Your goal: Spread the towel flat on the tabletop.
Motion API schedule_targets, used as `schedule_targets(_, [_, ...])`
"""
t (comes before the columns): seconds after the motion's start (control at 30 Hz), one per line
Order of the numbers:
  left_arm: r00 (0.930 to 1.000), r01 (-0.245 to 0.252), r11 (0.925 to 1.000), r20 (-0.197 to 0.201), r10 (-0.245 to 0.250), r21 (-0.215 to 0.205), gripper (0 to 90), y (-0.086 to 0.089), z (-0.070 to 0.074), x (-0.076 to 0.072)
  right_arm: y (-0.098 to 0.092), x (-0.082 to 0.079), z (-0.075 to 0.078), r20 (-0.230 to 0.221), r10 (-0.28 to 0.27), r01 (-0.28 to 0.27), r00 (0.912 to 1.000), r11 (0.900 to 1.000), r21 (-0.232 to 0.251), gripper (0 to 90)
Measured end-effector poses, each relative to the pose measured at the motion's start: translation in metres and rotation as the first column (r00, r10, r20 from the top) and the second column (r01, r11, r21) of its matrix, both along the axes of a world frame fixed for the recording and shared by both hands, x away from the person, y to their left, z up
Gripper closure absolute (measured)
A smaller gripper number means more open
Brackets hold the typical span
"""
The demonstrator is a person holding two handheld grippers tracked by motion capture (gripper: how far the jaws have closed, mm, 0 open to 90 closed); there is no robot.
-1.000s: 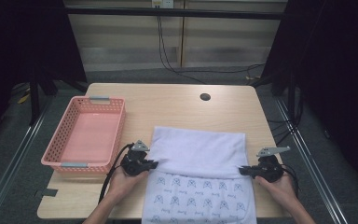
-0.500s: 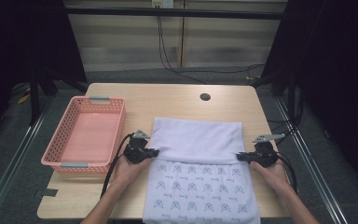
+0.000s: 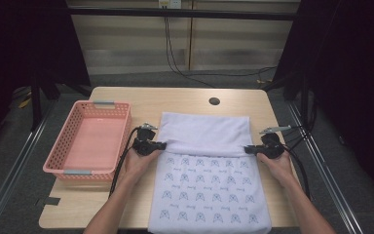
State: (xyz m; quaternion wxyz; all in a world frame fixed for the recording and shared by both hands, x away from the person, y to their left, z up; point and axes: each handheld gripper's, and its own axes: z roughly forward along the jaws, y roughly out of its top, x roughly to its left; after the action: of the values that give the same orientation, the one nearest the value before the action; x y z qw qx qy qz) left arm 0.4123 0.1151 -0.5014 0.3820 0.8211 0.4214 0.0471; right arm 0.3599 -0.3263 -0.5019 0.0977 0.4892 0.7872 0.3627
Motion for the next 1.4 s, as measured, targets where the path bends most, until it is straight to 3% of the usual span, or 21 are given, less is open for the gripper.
schedule_targets(0.2, [0.9987, -0.051, 0.9986, -0.001, 0.051, -0.013, 87.0, 0.003, -0.002, 0.015, 0.006, 0.031, 0.002, -0.004, -0.037, 0.037, 0.9993, 0.999, -0.033, 86.7])
schedule_targets(0.33, [0.9985, -0.054, 0.9986, 0.004, 0.054, 0.002, 87.0, 0.003, -0.001, 0.024, 0.005, 0.043, -0.001, -0.022, -0.067, 0.067, 0.9975, 0.998, 0.015, 86.6])
schedule_targets(0.47, [0.996, -0.085, 0.9964, 0.028, 0.085, -0.008, 87.0, 0.001, -0.003, 0.034, 0.012, 0.053, 0.001, -0.021, -0.109, 0.109, 0.9938, 0.994, -0.013, 86.7])
schedule_targets(0.57, [0.9967, -0.074, 0.9972, 0.032, 0.074, 0.011, 87.0, 0.001, -0.002, 0.042, 0.013, 0.059, 0.001, -0.023, -0.134, 0.134, 0.9907, 0.991, -0.013, 86.7])
schedule_targets(0.63, [0.9948, -0.091, 0.9958, 0.045, 0.091, -0.013, 87.0, 0.0, -0.005, 0.048, 0.015, 0.065, 0.001, -0.021, -0.14, 0.14, 0.9899, 0.99, -0.023, 86.7])
schedule_targets(0.73, [0.9956, -0.089, 0.996, 0.028, 0.089, -0.012, 87.0, 0.004, -0.004, 0.055, 0.022, 0.071, 0.0, -0.005, -0.17, 0.17, 0.9854, 0.985, -0.026, 86.7])
schedule_targets(0.8, [0.9953, -0.095, 0.9954, 0.019, 0.095, -0.004, 87.0, 0.003, -0.003, 0.056, 0.022, 0.072, 0.0, -0.005, -0.16, 0.16, 0.9871, 0.987, -0.025, 86.7])
schedule_targets(0.87, [0.9975, -0.07, 0.9974, 0.005, 0.07, -0.02, 87.1, 0.003, 0.001, 0.054, 0.018, 0.072, 0.003, -0.002, -0.168, 0.168, 0.9858, 0.986, 0.01, 86.7])
schedule_targets(1.0, [0.998, -0.026, 0.9975, 0.056, 0.03, -0.065, 86.8, 0.001, 0.025, 0.043, 0.007, 0.068, 0.028, 0.05, -0.154, 0.147, 0.9868, 0.981, 0.125, 86.6])
schedule_targets(1.07, [0.9938, -0.011, 0.9965, 0.109, 0.02, -0.082, 86.7, 0.0, 0.043, 0.035, 0.001, 0.065, 0.045, 0.088, -0.151, 0.134, 0.9846, 0.976, 0.17, 86.6])
schedule_targets(1.17, [0.9871, 0.01, 0.9965, 0.16, 0.003, -0.083, 86.7, 0.004, 0.071, 0.023, -0.004, 0.059, 0.07, 0.148, -0.142, 0.111, 0.9786, 0.973, 0.2, 86.6])
schedule_targets(1.27, [0.9822, 0.024, 0.9933, 0.188, -0.002, -0.113, 86.7, 0.012, 0.09, 0.014, -0.01, 0.047, 0.093, 0.197, -0.121, 0.077, 0.9729, 0.973, 0.219, 86.6])
schedule_targets(1.33, [0.9811, 0.051, 0.9871, 0.193, -0.022, -0.152, 86.7, 0.018, 0.103, 0.008, -0.014, 0.038, 0.106, 0.218, -0.105, 0.055, 0.9703, 0.973, 0.222, 86.6])
schedule_targets(1.4, [0.9732, 0.065, 0.9852, 0.228, -0.027, -0.159, 86.7, 0.019, 0.115, -0.001, -0.014, 0.031, 0.115, 0.225, -0.09, 0.039, 0.9702, 0.975, 0.22, 86.6])
